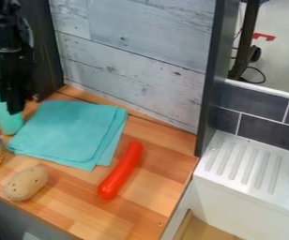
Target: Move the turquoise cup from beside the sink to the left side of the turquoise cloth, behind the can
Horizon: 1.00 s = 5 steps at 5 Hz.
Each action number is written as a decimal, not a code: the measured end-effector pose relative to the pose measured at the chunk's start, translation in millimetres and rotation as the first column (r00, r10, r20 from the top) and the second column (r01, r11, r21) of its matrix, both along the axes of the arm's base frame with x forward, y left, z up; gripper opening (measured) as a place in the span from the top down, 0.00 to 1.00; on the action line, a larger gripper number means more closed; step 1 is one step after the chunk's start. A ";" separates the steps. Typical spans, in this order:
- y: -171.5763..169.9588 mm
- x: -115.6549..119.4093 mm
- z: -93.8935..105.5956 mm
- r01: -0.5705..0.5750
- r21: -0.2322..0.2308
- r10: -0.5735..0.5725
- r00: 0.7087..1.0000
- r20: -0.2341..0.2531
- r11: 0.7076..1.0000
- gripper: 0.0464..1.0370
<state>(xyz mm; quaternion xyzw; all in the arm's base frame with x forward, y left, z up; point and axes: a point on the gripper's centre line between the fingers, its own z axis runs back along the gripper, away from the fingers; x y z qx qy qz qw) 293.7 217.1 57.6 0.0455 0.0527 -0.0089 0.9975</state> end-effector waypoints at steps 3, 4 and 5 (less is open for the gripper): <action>3.9 -10.6 -2.2 -0.064 -0.039 0.065 0.998 0.025 0.997 0.44; 6.5 -9.3 20.7 -0.090 -0.024 0.091 0.992 0.086 0.996 0.15; 1.5 -14.9 56.7 -0.095 0.017 0.091 0.983 0.156 0.995 0.03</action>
